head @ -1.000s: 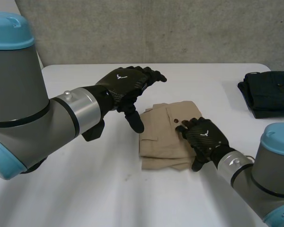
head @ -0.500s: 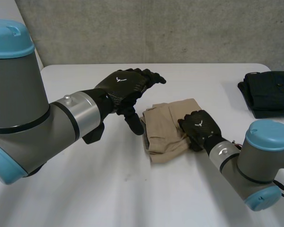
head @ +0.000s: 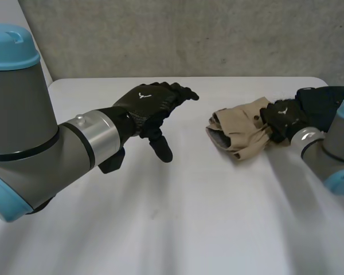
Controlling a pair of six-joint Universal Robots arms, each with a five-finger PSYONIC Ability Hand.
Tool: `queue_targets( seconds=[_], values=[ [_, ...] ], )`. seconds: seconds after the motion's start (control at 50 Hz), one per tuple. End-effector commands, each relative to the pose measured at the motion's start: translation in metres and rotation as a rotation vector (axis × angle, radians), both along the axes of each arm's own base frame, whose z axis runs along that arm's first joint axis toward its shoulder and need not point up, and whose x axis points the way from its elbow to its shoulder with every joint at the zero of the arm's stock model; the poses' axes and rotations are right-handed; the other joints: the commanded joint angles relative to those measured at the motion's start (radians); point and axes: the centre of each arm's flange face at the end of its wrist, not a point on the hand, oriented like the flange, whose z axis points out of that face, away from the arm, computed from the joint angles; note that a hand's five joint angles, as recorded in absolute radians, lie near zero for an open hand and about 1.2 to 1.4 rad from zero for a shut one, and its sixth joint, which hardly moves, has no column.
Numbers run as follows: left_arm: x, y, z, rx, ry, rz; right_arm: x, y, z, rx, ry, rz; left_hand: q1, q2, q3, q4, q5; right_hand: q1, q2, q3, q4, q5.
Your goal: Fold the laundry.
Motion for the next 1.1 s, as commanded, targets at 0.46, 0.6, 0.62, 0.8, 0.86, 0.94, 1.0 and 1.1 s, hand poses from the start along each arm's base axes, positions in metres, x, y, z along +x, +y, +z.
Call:
queue_targets(
  seconds=[0.46,0.6,0.62,0.8,0.86,0.94,1.0,1.1],
  values=[
    [0.009,-0.017,-0.004,0.055,0.053,0.064,-0.134,-0.143,0.075,-0.389,-0.128,-0.177,-0.003,-0.017,-0.015,-0.013,-0.039,0.515,0.240,0.307,0.209,0.341],
    [0.008,-0.019,-0.009,0.050,0.056,0.066,-0.183,-0.144,0.029,-0.280,-0.104,-0.195,0.003,-0.012,-0.009,-0.007,-0.033,0.515,0.240,0.307,0.209,0.341],
    [0.008,-0.019,-0.010,0.054,0.056,0.066,-0.192,-0.142,0.020,-0.256,-0.098,-0.196,0.003,-0.012,-0.009,-0.007,-0.033,0.515,0.240,0.307,0.209,0.341],
    [0.008,-0.020,-0.014,0.061,0.049,0.068,-0.218,-0.127,-0.012,-0.145,-0.087,-0.158,0.003,-0.012,-0.009,-0.007,-0.033,-0.019,-0.295,-0.228,-0.326,-0.193],
    [0.008,-0.020,-0.014,0.061,0.049,0.068,-0.218,-0.124,-0.013,-0.139,-0.055,-0.175,0.003,-0.012,-0.009,-0.007,-0.033,-0.592,-0.868,-0.801,-0.899,-0.766],
    [0.008,-0.019,-0.012,0.059,0.052,0.069,-0.223,-0.118,0.006,-0.131,0.003,-0.239,0.003,-0.012,-0.009,-0.007,-0.033,-0.706,-0.982,-0.915,-1.013,-0.880],
    [0.009,-0.018,-0.008,0.047,0.058,0.068,-0.222,-0.109,0.043,-0.140,0.061,-0.301,0.000,-0.014,-0.012,-0.010,-0.036,-0.706,-0.982,-0.915,-1.013,-0.880],
    [0.010,-0.016,0.001,0.026,0.070,0.069,-0.222,-0.092,0.103,-0.180,0.095,-0.422,0.000,-0.014,-0.012,-0.010,-0.036,-0.706,-0.982,-0.915,-1.013,-0.880]
  ],
)
